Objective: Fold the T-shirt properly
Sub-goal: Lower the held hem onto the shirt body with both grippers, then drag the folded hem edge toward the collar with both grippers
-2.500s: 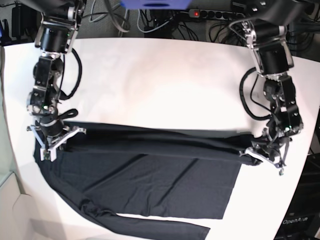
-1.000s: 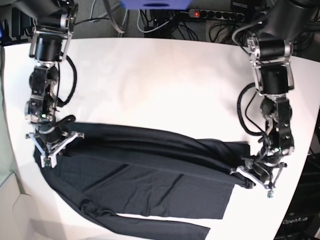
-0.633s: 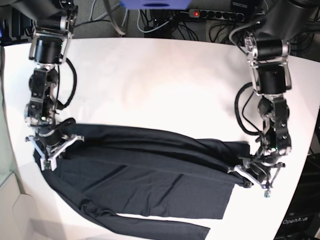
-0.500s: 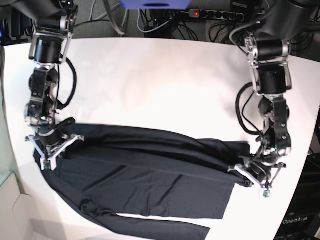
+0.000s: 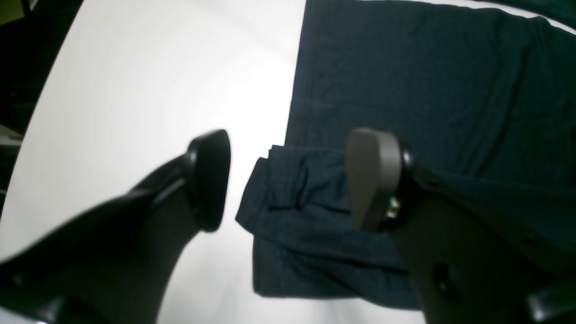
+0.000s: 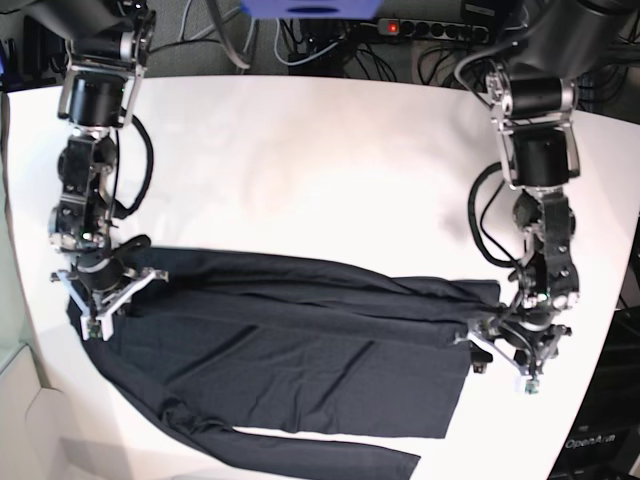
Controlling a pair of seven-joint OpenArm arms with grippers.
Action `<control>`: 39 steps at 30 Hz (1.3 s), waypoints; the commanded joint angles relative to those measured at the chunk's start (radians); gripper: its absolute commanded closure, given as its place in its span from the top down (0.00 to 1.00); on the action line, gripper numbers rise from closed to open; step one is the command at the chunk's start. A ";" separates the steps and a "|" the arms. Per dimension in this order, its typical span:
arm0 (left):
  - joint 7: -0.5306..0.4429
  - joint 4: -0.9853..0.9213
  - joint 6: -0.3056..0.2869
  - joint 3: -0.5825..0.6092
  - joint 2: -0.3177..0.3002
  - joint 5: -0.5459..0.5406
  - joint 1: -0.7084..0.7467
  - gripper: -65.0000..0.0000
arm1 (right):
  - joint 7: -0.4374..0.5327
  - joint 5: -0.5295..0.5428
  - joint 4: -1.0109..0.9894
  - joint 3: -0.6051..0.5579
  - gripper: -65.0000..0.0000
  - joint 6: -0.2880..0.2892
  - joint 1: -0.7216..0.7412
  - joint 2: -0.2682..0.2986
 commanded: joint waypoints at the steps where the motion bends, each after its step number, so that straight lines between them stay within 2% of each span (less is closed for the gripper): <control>1: -0.026 0.017 0.000 0.002 -0.006 -0.009 -0.020 0.58 | 0.024 0.004 0.016 0.007 0.10 -0.001 0.021 0.024; 6: -0.059 0.000 0.000 0.002 0.017 -0.004 0.012 0.55 | 0.024 0.004 0.016 0.008 0.31 -0.001 0.007 0.029; 11: -0.130 -0.137 0.000 0.002 0.029 -0.001 0.008 0.53 | 0.024 0.004 0.016 0.010 0.42 -0.001 -0.002 0.029; 17: -0.202 -0.218 0.000 0.002 0.029 -0.001 0.005 0.53 | 0.029 0.004 0.018 0.010 0.43 -0.001 -0.019 0.030; 24: -0.222 -0.247 0.000 0.018 0.032 -0.001 0.003 0.53 | 0.035 0.004 -0.053 0.010 0.43 -0.001 -0.027 0.030; 29: -0.223 -0.267 0.001 0.082 0.032 -0.002 0.003 0.52 | 0.111 0.006 -0.103 0.008 0.43 -0.001 -0.036 0.030; 31: -0.223 -0.267 0.001 0.085 0.032 -0.005 0.005 0.42 | 0.121 0.006 -0.125 0.008 0.40 -0.001 -0.038 0.032; 34: -0.216 -0.267 0.004 0.087 0.031 -0.001 0.009 0.14 | 0.122 0.006 -0.160 0.008 0.27 -0.001 -0.038 0.036; 36: -0.213 -0.267 0.007 0.093 0.025 0.001 0.011 0.01 | 0.122 0.006 -0.178 0.008 0.17 -0.001 -0.038 0.044; 39: -0.162 -0.269 0.007 0.088 0.018 0.001 0.014 0.00 | 0.122 0.004 -0.212 0.008 0.04 -0.001 -0.038 0.046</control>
